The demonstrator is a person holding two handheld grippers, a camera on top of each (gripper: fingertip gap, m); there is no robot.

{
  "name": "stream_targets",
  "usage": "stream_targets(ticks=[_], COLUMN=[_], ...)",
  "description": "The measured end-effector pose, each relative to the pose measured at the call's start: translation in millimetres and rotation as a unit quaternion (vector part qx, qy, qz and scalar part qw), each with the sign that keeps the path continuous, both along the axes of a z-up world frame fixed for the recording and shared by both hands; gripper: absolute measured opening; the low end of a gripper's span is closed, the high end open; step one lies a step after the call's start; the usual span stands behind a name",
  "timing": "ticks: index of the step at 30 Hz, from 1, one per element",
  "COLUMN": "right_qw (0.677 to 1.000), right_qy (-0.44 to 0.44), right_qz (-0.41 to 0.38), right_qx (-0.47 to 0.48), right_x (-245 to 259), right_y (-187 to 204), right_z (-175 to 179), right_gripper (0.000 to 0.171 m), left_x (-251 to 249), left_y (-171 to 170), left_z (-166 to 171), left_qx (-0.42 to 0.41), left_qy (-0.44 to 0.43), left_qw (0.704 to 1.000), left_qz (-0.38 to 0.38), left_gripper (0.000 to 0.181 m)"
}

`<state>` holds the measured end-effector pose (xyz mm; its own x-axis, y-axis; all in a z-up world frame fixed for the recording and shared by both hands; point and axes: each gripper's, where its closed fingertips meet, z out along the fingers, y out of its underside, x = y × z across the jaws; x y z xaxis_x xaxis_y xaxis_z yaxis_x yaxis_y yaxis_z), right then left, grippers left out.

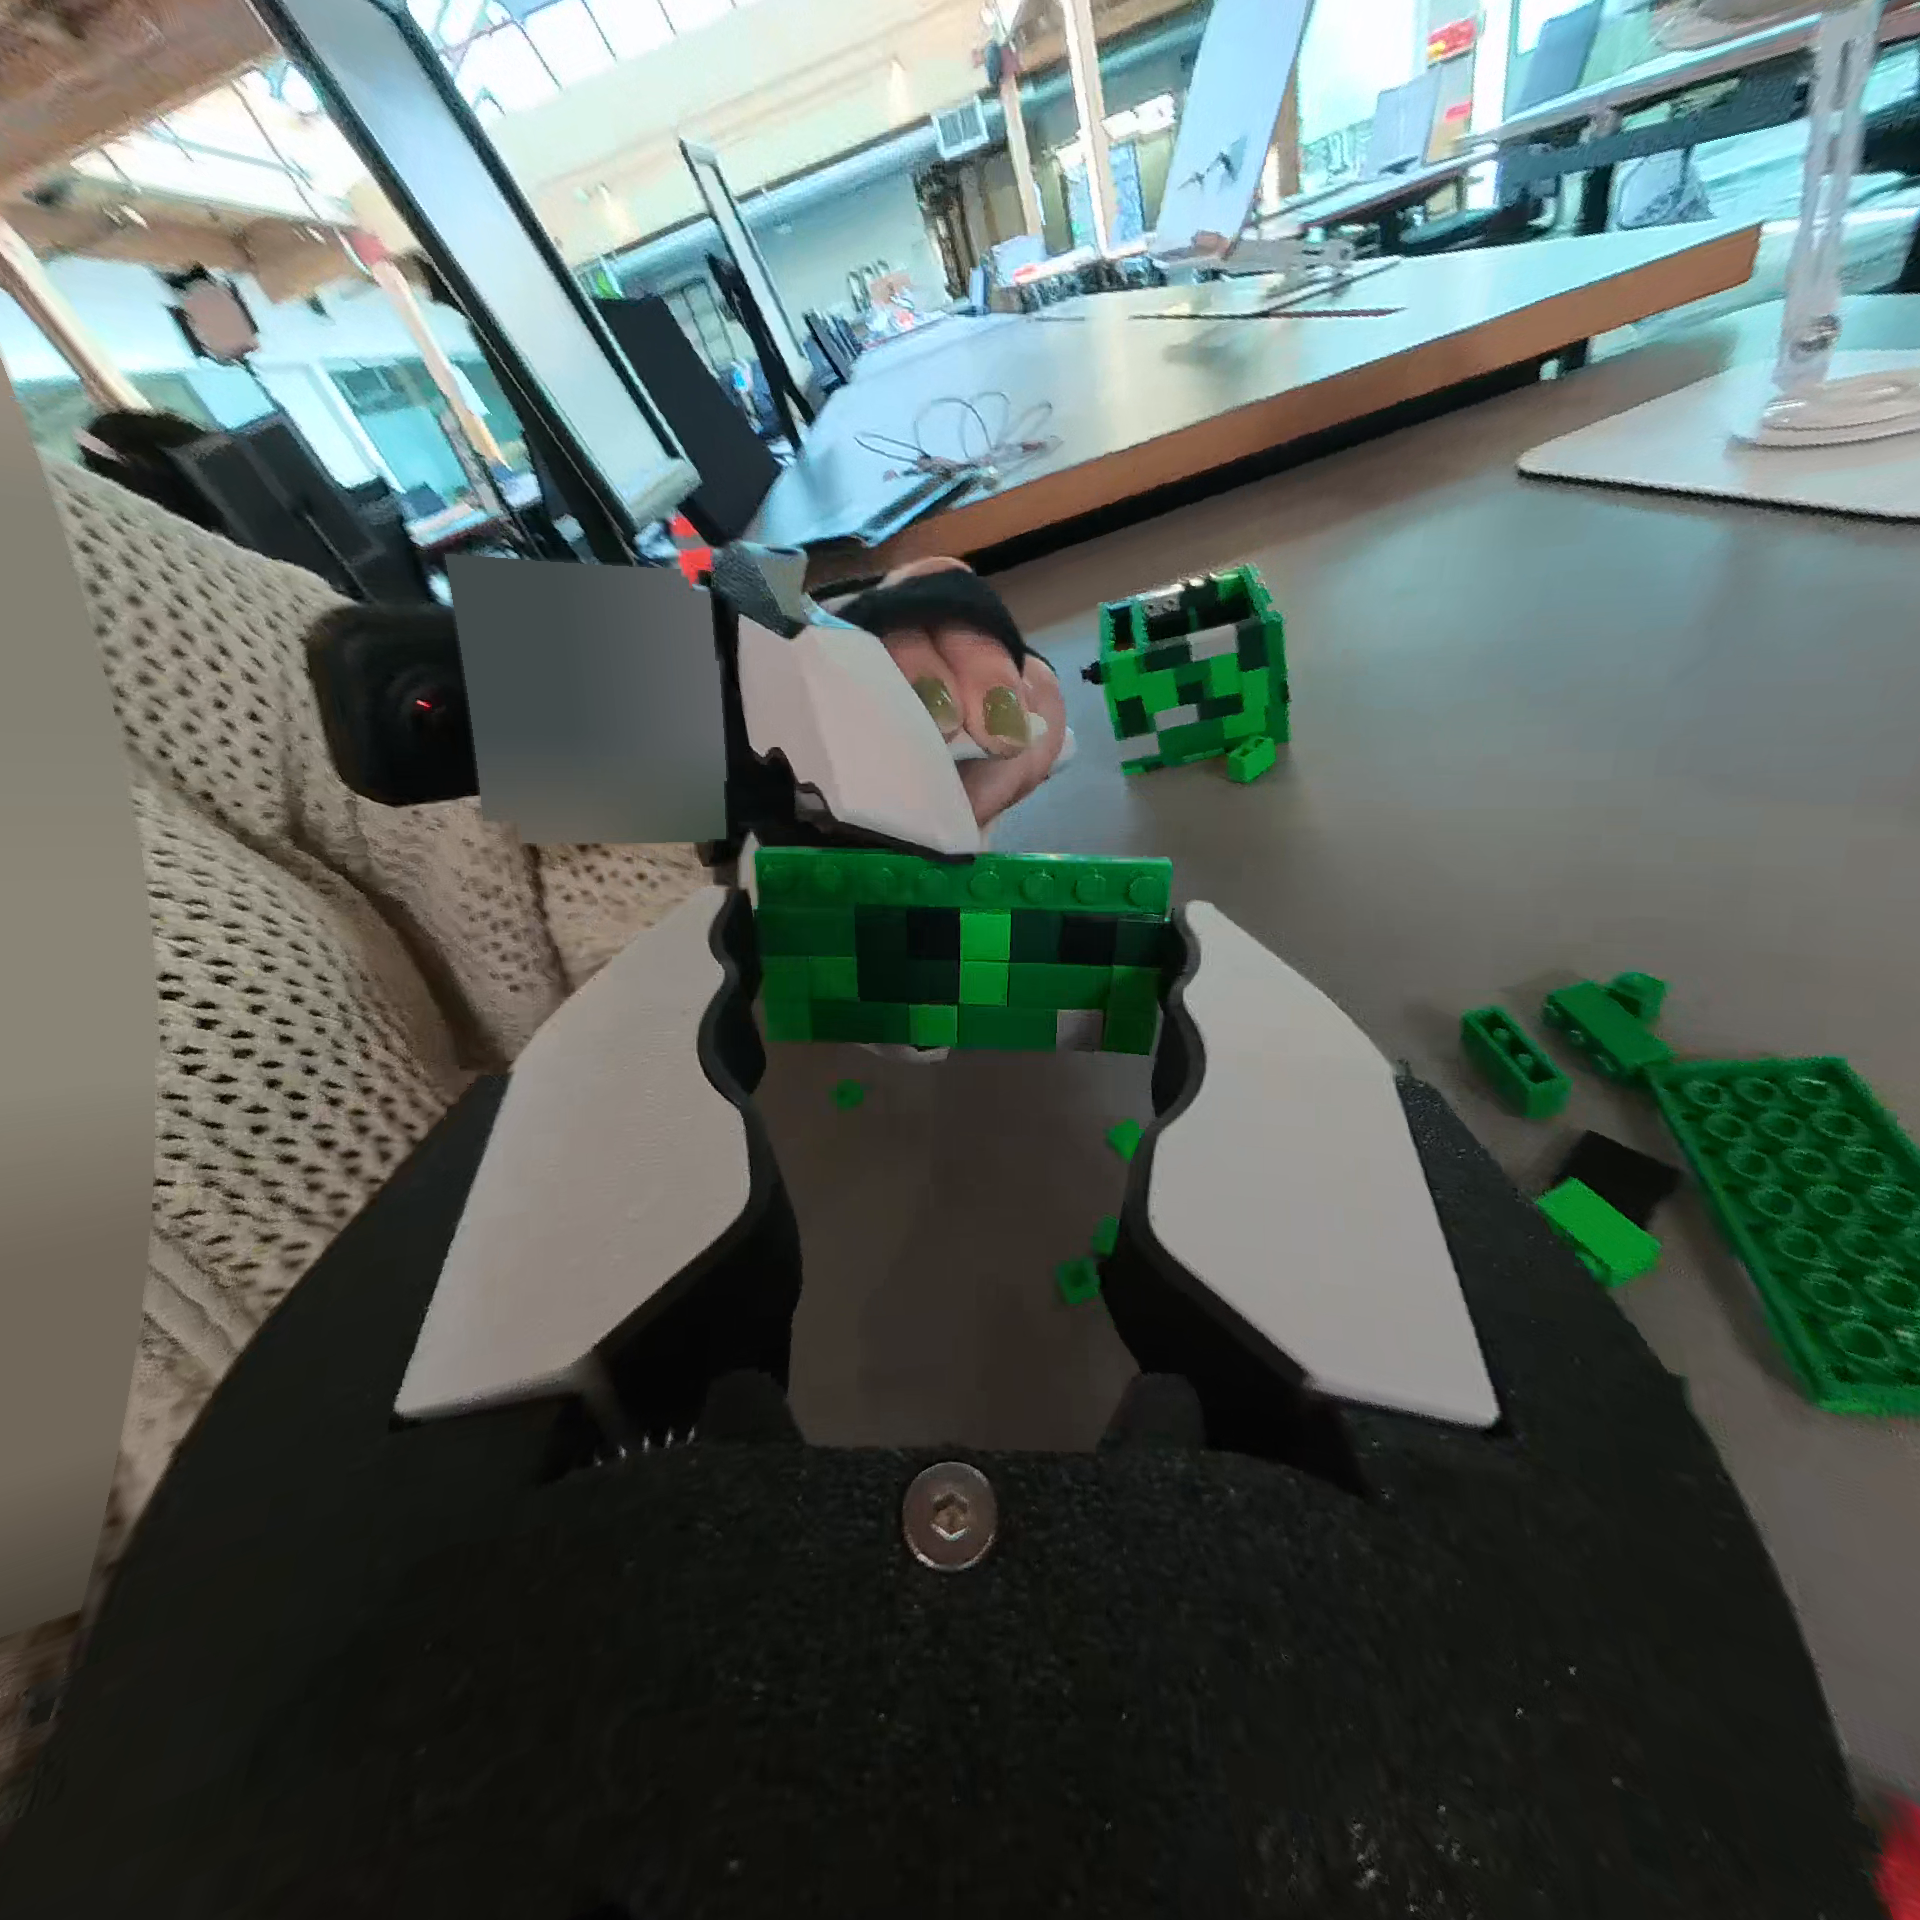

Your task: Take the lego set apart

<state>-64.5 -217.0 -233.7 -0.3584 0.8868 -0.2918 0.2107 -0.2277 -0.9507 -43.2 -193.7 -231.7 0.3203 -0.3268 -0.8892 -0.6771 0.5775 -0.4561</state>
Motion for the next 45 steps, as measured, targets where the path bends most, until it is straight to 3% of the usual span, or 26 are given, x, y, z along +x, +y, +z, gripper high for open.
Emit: stream_targets(ticks=[7, 11, 15, 19, 22, 25, 27, 29, 37, 41, 43, 45], right_qw=[0.975, 0.927, 0.858, 0.766, 0.702, 0.642, 0.621, 0.618, 0.669, 0.651, 0.646, 0.668], right_qy=[0.015, 0.026, 0.006, 0.018, 0.023, 0.009, -0.002, -0.009, 0.027, 0.023, 0.035, 0.045], right_qz=[-0.143, -0.212, -0.223, -0.208, -0.194, -0.181, -0.171, -0.169, -0.161, -0.17, -0.206, -0.229], right_qx=[0.169, 0.309, 0.462, 0.608, 0.685, 0.745, 0.765, 0.768, 0.725, 0.74, 0.735, 0.706], right_x=[-1, 2, -1, -4, -6, -9, -11, -11, -13, -12, -9, -4], right_y=[40, 55, 54, 43, 34, 32, 31, 33, 26, 29, 33, 38], right_z=[-2, 2, -7, -8, -8, -15, -20, -23, -22, -20, -9, -2], right_gripper=[0.073, 0.073, 0.073, 0.072, 0.073, 0.073, 0.073, 0.073, 0.073, 0.072, 0.04, 0.038], left_x=[-34, -47, -43, -27, -19, -14, -13, -13, -13, -14, -20, -29], left_y=[35, 38, 30, 20, 13, 8, 6, 6, 2, 3, 8, 12], left_z=[-3, 4, 14, 13, 12, 7, 2, 0, 2, 4, 4, 13], left_qx=[-0.068, -0.164, -0.25, -0.346, -0.363, -0.363, -0.358, -0.352, -0.344, -0.295, -0.251, -0.201], left_qy=[-0.072, -0.207, -0.313, -0.359, -0.355, -0.327, -0.307, -0.298, -0.294, -0.278, -0.258, -0.269], left_qw=[0.988, 0.96, 0.916, 0.866, 0.859, 0.87, 0.879, 0.885, 0.888, 0.912, 0.932, 0.942], left_qz=[0.116, 0.095, 0.015, -0.038, -0.062, -0.07, -0.066, -0.064, -0.083, -0.064, -0.03, -0.008], left_gripper=[0.025, 0.013, 0.013, 0.036, 0.035, 0.014, 0.007, 0.007, 0.007, 0.006, 0.005, 0.005])
